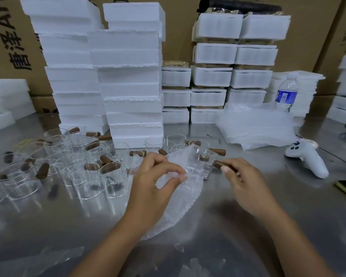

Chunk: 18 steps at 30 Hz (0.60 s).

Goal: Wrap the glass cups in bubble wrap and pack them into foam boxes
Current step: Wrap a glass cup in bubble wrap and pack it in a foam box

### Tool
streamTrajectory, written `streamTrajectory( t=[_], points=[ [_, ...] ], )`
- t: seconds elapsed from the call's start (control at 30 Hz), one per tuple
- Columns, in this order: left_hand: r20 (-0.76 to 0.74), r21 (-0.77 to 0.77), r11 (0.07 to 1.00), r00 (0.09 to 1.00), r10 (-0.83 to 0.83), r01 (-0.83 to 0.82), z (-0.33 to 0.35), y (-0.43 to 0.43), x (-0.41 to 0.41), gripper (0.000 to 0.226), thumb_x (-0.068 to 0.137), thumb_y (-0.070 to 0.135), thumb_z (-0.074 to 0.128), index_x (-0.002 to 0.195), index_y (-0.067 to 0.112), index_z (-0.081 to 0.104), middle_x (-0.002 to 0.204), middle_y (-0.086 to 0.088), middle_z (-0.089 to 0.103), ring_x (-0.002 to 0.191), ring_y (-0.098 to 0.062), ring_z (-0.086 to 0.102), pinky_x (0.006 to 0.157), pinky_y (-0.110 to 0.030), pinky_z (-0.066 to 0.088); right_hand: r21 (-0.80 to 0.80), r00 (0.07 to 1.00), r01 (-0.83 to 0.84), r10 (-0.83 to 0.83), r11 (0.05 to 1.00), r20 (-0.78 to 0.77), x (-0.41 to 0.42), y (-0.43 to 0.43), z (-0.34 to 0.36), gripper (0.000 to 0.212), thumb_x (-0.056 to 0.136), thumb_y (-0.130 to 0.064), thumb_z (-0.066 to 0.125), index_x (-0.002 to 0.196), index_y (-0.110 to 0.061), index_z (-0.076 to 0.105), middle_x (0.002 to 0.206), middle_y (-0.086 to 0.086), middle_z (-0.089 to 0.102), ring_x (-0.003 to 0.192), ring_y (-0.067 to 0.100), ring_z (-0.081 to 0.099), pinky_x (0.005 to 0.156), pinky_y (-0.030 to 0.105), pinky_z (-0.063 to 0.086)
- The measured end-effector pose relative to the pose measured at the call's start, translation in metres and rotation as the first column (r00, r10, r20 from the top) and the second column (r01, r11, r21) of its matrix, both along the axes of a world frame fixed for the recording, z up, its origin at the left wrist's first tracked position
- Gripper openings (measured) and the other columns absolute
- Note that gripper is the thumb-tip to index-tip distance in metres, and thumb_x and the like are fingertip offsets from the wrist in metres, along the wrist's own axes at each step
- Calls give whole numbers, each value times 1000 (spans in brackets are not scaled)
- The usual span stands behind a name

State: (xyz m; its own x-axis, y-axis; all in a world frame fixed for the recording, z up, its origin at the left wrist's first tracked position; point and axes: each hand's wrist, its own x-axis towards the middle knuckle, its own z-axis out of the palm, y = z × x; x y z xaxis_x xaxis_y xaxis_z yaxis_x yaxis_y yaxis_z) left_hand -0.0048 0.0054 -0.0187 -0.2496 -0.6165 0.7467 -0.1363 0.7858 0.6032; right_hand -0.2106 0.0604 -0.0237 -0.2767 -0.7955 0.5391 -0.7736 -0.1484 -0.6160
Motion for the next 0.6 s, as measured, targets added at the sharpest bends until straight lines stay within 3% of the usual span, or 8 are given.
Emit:
streamTrajectory(
  t=[0.17,0.33,0.47,0.53,0.6],
  points=[
    [163,-142,989,986,-24,48,-8,0,-4,19,76,21,70,89,34,67,110,11,47,105,3,43,93,-12,32,25,990,-118,116,993,75,15,-2,-3,18,94,-17,53,100,-27,66,91,-16,59,87,-8,53,70,2,34],
    [138,-172,985,990,12,13,-9,-1,-4,19,80,24,65,94,36,63,119,15,45,115,5,41,99,-9,29,145,982,-187,180,971,61,21,0,-2,28,94,-22,54,93,-50,55,90,-5,50,87,-2,46,71,4,30],
    [137,-185,979,988,-65,90,-6,1,-3,19,83,28,67,100,36,64,122,12,53,119,5,47,100,-13,36,203,986,-162,165,966,5,23,1,-3,20,94,-26,53,109,-35,64,83,-8,41,87,-3,39,73,4,28],
    [176,-240,963,981,-80,122,-6,3,-4,21,85,25,62,104,34,62,121,7,57,118,3,50,103,-21,39,216,985,-164,171,963,-15,27,1,-4,22,94,-27,53,111,-33,65,80,-8,40,84,-1,39,71,7,30],
    [257,-365,923,966,-23,120,-8,4,-6,23,87,20,59,108,29,60,115,2,63,113,-3,56,110,-38,34,228,979,-194,203,954,-16,35,2,-3,21,93,-20,55,102,-34,67,75,-8,36,78,0,37,66,12,29]
  ],
)
